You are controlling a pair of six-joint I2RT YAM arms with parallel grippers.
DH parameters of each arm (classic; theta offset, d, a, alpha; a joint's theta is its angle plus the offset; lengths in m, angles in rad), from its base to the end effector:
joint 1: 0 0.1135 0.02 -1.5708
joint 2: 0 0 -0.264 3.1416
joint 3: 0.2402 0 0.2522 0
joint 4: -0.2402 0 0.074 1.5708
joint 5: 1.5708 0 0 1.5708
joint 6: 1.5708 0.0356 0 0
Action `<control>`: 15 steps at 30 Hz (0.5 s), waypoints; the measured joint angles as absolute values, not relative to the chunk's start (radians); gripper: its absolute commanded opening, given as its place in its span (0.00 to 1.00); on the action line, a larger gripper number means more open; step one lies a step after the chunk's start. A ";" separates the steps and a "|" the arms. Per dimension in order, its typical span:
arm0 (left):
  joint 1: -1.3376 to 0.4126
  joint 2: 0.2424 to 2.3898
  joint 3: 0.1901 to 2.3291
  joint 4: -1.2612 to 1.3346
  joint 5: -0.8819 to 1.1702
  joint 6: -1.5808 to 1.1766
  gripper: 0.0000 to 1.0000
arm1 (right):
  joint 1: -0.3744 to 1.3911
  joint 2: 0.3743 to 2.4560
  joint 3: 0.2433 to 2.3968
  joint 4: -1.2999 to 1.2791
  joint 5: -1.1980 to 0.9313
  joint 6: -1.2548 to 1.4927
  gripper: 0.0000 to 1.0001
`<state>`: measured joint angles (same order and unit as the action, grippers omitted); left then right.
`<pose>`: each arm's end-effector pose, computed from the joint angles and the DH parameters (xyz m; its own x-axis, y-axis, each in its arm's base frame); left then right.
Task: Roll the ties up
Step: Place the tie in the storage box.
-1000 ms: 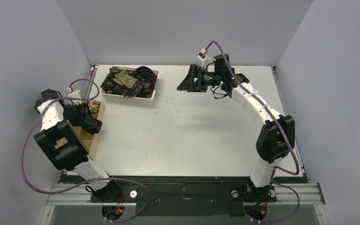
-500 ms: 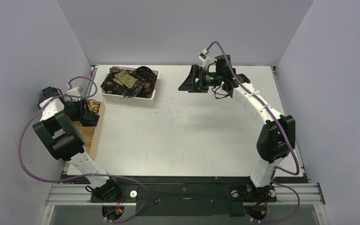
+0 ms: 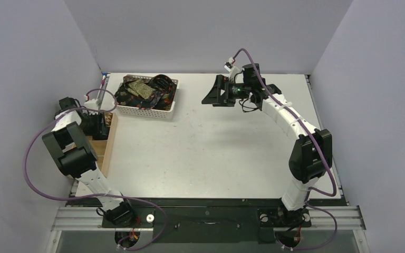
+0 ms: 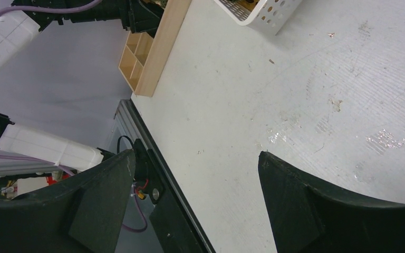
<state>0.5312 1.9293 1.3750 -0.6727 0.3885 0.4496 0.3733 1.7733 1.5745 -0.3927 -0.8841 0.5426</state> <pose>0.3418 0.1852 0.1821 -0.8870 -0.0546 -0.4586 0.0297 0.9842 -0.1747 0.3673 0.1734 0.3287 -0.8727 0.0098 -0.4882 -0.4418 0.4101 0.7979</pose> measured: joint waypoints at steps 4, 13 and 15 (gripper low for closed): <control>0.521 1.927 1.371 -0.650 0.365 0.437 0.62 | 0.366 1.773 1.570 -0.401 -0.886 0.543 0.82; 0.516 1.894 1.372 -0.646 0.328 0.420 0.74 | 0.365 1.773 1.570 -0.402 -0.888 0.543 0.82; 0.515 1.886 1.374 -0.651 0.325 0.414 0.75 | 0.365 1.772 1.570 -0.402 -0.888 0.543 0.82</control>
